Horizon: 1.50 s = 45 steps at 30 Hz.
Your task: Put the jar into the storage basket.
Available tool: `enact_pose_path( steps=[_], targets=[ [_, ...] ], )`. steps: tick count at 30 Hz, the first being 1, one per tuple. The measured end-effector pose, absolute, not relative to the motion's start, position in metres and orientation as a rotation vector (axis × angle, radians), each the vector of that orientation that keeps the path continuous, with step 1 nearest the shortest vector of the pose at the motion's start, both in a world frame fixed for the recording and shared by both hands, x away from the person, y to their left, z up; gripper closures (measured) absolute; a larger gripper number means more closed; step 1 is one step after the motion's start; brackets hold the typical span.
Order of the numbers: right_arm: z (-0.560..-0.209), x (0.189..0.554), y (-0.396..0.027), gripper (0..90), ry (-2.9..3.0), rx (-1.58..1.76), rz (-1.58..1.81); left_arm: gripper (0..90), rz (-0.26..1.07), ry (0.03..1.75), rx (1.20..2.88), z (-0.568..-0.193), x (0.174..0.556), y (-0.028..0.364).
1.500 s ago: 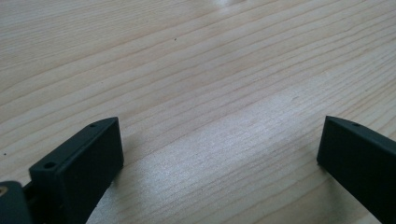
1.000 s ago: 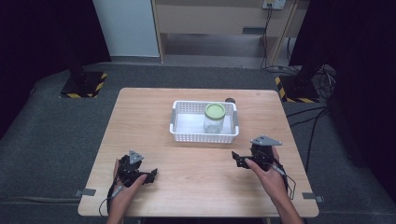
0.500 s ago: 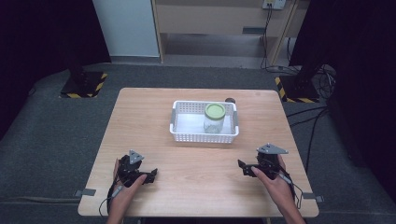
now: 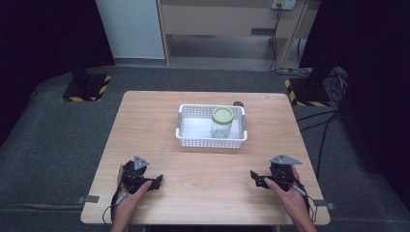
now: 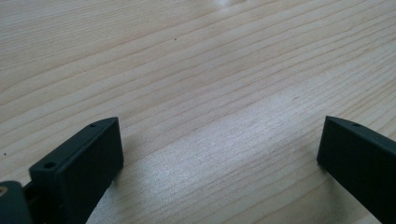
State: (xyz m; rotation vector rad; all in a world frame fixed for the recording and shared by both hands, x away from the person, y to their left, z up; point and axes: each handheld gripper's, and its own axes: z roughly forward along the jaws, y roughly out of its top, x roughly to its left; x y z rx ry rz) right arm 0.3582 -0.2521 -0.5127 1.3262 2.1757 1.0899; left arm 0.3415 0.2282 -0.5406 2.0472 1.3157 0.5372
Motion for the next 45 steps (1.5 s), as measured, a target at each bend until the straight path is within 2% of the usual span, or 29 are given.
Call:
enact_pose_path(
  steps=[30, 45],
  targets=[
    [-0.539, 0.349, -0.244, 1.3, 2.27, 1.316, 0.986, 0.0, 0.537, 1.316, 2.047, -0.541, 0.341, 0.228],
    [-0.542, 0.347, -0.24, 0.1, 2.276, 1.267, 0.943, 0.0, 0.538, 1.317, 2.046, -0.541, 0.341, 0.228]
  ],
)
